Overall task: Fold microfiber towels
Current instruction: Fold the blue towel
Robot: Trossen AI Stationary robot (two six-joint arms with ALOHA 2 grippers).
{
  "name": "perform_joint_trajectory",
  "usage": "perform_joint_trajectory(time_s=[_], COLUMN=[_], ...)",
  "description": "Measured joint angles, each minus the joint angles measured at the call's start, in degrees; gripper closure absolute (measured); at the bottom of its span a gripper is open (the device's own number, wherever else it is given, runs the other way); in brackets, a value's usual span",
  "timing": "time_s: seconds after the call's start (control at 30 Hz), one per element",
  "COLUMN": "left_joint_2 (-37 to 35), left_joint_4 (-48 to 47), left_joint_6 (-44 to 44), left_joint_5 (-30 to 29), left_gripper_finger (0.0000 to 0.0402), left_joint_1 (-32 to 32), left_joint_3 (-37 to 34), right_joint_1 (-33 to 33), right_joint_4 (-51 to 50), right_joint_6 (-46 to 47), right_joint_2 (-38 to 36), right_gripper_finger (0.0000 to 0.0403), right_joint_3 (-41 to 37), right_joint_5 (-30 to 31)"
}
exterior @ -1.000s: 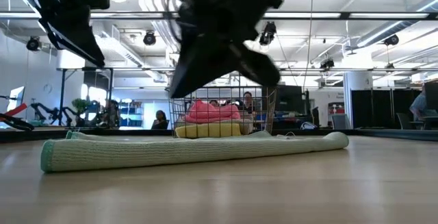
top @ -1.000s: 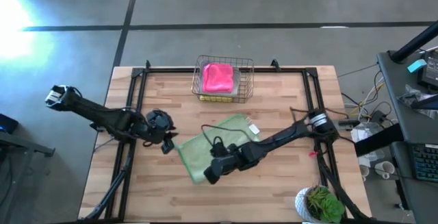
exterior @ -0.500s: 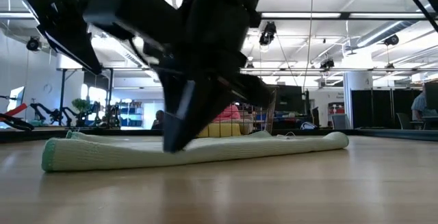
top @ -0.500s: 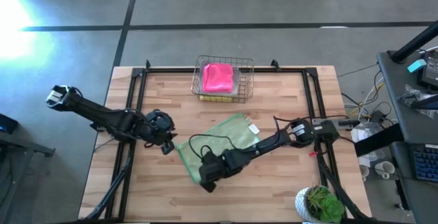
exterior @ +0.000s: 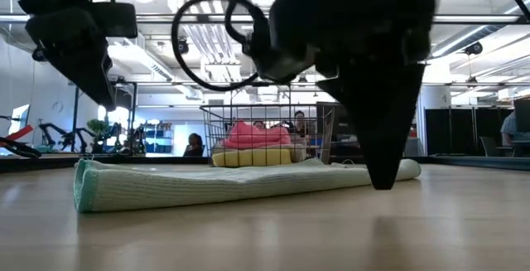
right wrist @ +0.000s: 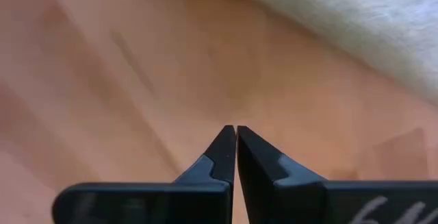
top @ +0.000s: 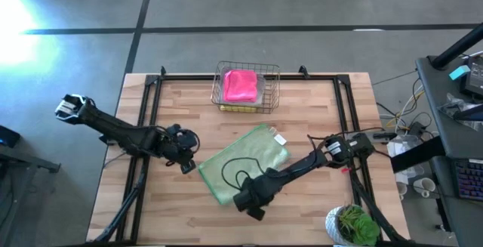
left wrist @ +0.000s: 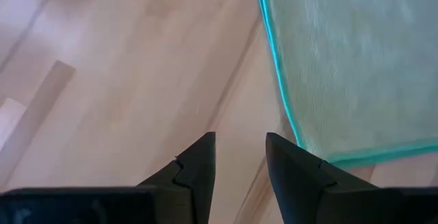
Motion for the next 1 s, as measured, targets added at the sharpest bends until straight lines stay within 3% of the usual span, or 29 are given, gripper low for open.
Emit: perform_joint_trajectory(time_s=[0.43, 0.77, 1.0], left_joint_2=[2.91, 2.58, 2.58], left_joint_4=[0.06, 0.02, 0.02], left_joint_6=[0.0, 0.0, 1.28], left_joint_5=[2.42, 2.45, 2.45], left_gripper_finger=[0.0288, 0.0288, 0.0288], left_joint_1=[-0.02, -0.02, -0.02], left_joint_3=[0.04, 0.13, 0.11], right_joint_1=[-1.17, -5.34, -5.27], right_joint_4=[20.47, 26.37, 26.46], right_joint_6=[-5.32, -5.42, -4.74], right_joint_2=[-0.5, -0.48, -0.39], right_gripper_finger=[0.0394, 0.0394, 0.0394], right_joint_3=[0.64, -3.14, -5.56], right_joint_5=[1.37, 3.72, -0.4])
